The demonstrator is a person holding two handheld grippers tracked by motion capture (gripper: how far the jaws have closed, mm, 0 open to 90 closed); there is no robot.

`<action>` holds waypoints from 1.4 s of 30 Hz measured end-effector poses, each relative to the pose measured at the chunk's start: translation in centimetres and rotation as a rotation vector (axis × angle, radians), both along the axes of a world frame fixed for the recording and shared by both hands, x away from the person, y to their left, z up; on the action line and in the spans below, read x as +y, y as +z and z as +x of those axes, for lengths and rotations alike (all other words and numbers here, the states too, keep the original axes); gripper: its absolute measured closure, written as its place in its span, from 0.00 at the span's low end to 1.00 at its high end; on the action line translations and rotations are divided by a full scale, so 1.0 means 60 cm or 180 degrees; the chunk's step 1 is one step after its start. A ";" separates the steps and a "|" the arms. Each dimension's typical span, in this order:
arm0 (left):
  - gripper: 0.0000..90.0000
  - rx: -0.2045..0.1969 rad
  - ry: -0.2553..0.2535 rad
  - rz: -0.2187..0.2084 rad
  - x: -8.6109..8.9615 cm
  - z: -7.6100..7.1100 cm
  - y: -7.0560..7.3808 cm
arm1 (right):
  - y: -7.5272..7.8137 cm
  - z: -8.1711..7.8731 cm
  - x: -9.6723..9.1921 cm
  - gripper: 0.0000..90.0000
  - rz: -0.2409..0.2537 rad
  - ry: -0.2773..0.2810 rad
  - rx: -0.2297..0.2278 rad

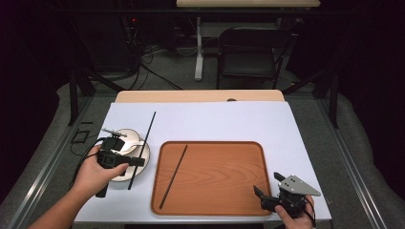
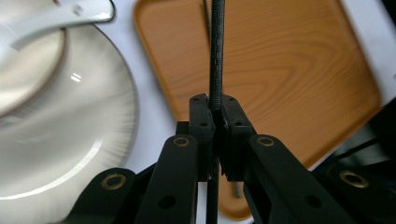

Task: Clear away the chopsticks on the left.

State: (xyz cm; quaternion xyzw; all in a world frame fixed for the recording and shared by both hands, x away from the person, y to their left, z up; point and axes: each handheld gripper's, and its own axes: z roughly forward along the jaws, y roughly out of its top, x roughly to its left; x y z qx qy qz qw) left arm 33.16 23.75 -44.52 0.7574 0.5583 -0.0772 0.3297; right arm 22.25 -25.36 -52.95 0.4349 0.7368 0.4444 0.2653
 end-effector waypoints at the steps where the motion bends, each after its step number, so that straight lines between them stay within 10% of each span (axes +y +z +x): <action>1: 0.95 0.0103 0.0080 -0.0094 -0.002 0.003 -0.004 | 0.000 0.000 0.000 0.16 -0.0001 0.0005 0.0003; 6: 0.95 0.0550 0.0281 -0.0483 -0.016 0.015 -0.027 | 0.000 0.000 0.001 0.16 -0.0007 0.0006 0.0000; 21: 0.95 0.0686 0.0279 0.0022 -0.070 0.015 -0.108 | 0.001 -0.001 0.001 0.16 -0.0020 0.0013 -0.0021; 42: 0.91 0.0906 0.0307 0.0024 -0.079 0.011 -0.155 | 0.001 -0.002 0.003 0.16 -0.0025 0.0020 -0.0037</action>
